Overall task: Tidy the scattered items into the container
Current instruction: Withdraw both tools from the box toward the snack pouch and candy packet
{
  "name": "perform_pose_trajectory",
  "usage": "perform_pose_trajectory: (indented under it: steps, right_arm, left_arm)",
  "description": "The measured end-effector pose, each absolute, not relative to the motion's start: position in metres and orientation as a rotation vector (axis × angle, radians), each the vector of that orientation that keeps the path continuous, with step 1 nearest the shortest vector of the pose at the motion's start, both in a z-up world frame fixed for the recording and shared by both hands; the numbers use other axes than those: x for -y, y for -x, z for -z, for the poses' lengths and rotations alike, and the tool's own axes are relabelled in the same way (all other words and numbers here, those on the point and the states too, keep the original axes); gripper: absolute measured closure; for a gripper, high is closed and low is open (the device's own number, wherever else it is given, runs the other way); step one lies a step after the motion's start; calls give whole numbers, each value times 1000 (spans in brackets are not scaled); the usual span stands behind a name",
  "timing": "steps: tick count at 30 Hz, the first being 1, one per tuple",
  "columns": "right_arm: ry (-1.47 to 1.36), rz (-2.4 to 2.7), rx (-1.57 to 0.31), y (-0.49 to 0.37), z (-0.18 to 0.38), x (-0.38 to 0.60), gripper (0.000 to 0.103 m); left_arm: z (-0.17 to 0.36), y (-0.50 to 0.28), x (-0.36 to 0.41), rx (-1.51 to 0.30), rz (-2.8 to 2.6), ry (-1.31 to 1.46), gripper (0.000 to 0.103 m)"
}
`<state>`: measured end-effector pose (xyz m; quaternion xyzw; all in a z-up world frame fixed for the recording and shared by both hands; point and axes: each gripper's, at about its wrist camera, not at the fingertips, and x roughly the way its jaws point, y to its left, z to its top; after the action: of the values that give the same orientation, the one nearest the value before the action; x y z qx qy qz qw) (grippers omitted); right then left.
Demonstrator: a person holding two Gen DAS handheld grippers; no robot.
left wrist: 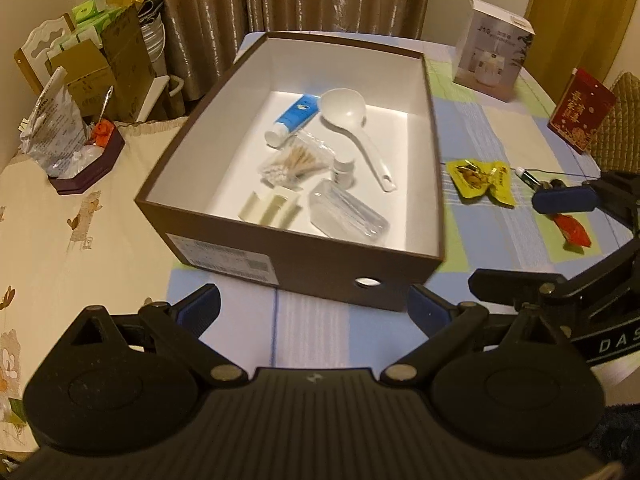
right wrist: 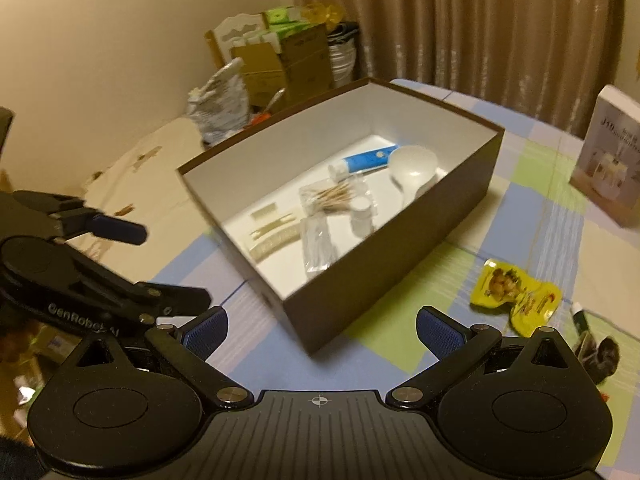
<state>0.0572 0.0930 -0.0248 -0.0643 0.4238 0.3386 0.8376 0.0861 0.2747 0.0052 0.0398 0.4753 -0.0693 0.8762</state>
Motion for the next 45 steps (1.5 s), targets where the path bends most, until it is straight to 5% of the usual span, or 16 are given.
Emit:
perform_pose_trajectory:
  steps: [38, 41, 45]
  right_arm:
    - [-84, -239, -959, -65, 62, 153, 0]
    - [-83, -239, -970, -77, 71, 156, 19]
    - [-121, -237, -993, -96, 84, 158, 20]
  left_arm:
    - [32, -105, -71, -1011, 413, -151, 6]
    - [38, -114, -64, -1012, 420, -172, 6]
    - [47, -130, -54, -1019, 428, -202, 8]
